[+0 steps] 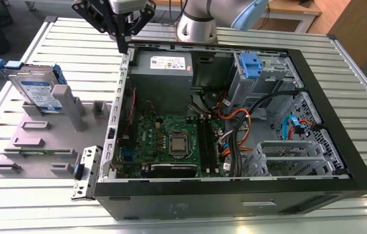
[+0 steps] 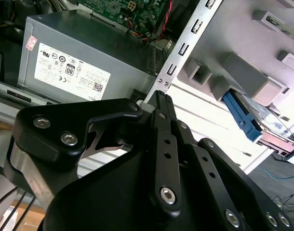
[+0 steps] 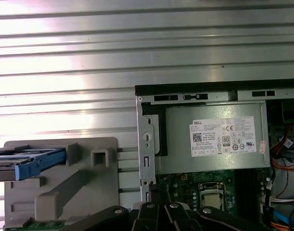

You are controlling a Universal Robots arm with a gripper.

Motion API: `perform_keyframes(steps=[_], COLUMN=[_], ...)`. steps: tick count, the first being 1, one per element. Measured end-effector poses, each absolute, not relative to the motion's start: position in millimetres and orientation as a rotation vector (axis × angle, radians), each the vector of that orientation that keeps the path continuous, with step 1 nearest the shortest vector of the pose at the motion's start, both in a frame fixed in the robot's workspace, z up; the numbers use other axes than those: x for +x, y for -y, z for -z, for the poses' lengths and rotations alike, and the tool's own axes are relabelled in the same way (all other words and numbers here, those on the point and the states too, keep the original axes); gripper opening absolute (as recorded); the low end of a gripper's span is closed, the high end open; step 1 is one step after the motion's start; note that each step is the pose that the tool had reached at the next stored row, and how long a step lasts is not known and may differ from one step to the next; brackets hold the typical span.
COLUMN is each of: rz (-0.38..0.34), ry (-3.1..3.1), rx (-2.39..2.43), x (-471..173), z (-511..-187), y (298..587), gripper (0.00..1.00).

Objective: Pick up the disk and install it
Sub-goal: 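Reach for the disk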

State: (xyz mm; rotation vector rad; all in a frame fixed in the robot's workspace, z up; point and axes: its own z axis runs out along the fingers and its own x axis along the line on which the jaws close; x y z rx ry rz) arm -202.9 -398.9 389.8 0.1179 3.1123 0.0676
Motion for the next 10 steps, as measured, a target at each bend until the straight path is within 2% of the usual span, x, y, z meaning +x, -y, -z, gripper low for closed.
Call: perform_keyframes(steps=[10], rz=[-0.068], ry=[-3.112], rx=[0.118], x=[-215.6], z=[-388.8], y=[399.0], gripper=[0.11])
